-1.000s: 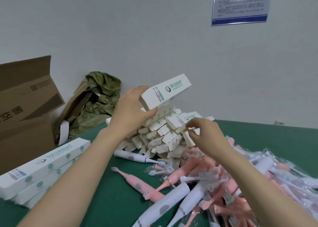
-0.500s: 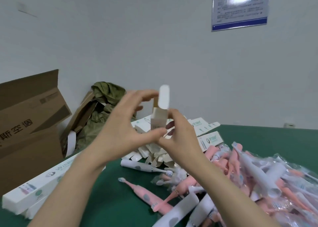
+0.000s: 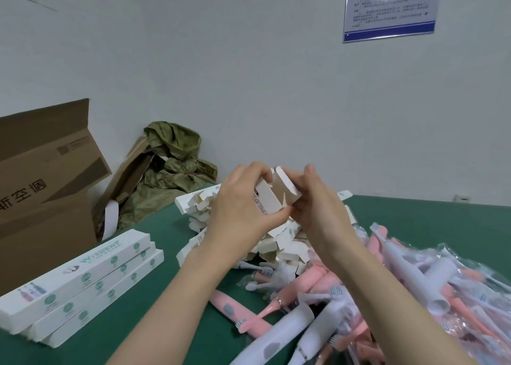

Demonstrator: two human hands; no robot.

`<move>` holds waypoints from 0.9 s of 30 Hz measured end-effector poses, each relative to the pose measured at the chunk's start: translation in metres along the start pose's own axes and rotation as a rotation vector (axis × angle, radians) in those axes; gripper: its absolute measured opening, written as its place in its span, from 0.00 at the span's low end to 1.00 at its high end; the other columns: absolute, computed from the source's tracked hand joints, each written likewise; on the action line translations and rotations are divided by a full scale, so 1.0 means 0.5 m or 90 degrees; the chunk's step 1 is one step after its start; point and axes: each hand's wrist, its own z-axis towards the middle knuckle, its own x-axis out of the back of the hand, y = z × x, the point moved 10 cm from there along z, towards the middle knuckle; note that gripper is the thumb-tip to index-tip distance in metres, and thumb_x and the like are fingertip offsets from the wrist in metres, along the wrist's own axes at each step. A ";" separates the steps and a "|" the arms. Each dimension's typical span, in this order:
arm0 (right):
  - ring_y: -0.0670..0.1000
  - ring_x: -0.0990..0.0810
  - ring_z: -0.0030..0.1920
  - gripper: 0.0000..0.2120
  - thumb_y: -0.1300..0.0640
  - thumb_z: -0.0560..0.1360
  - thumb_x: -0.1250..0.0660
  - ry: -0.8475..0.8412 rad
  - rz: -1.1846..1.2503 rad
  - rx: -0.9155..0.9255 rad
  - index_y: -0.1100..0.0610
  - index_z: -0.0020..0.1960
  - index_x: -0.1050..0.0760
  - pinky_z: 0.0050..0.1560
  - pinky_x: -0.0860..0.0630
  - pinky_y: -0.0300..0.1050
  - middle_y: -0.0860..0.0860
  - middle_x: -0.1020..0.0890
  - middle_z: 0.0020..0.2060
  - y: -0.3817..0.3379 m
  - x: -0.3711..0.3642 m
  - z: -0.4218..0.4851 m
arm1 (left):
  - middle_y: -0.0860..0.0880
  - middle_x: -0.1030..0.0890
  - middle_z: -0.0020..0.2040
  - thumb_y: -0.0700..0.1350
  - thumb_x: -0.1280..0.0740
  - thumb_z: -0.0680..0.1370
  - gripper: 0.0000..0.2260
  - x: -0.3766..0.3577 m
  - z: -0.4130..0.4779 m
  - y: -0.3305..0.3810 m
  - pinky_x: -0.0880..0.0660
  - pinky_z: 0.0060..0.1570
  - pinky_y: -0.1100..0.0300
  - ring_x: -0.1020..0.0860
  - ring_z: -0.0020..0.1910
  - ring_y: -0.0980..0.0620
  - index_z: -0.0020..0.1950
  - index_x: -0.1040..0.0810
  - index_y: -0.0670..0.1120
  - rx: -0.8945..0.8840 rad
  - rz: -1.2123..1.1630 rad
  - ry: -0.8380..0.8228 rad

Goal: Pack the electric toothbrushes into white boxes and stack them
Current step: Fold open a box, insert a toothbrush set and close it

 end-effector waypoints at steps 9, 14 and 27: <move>0.45 0.18 0.50 0.13 0.57 0.79 0.38 0.083 -0.150 0.110 0.41 0.54 0.20 0.51 0.21 0.45 0.44 0.15 0.48 -0.009 0.020 -0.011 | 0.59 0.29 0.54 0.53 0.24 0.61 0.33 -0.045 -0.057 -0.050 0.38 0.55 0.76 0.32 0.57 0.60 0.64 0.30 0.53 0.068 -0.041 0.067; 0.41 0.20 0.45 0.14 0.59 0.78 0.37 0.055 -0.300 0.175 0.48 0.61 0.22 0.48 0.23 0.37 0.41 0.16 0.43 -0.002 -0.008 -0.020 | 0.53 0.26 0.51 0.45 0.22 0.64 0.25 -0.027 -0.082 -0.084 0.34 0.49 0.77 0.27 0.50 0.59 0.59 0.22 0.50 0.107 -0.057 0.145; 0.32 0.37 0.64 0.23 0.51 0.79 0.46 -0.007 -0.413 0.248 0.57 0.71 0.33 0.64 0.40 0.25 0.40 0.30 0.63 0.013 -0.052 -0.044 | 0.52 0.27 0.47 0.52 0.27 0.65 0.25 -0.001 -0.098 -0.080 0.30 0.47 0.70 0.26 0.47 0.54 0.61 0.20 0.47 0.109 -0.071 0.192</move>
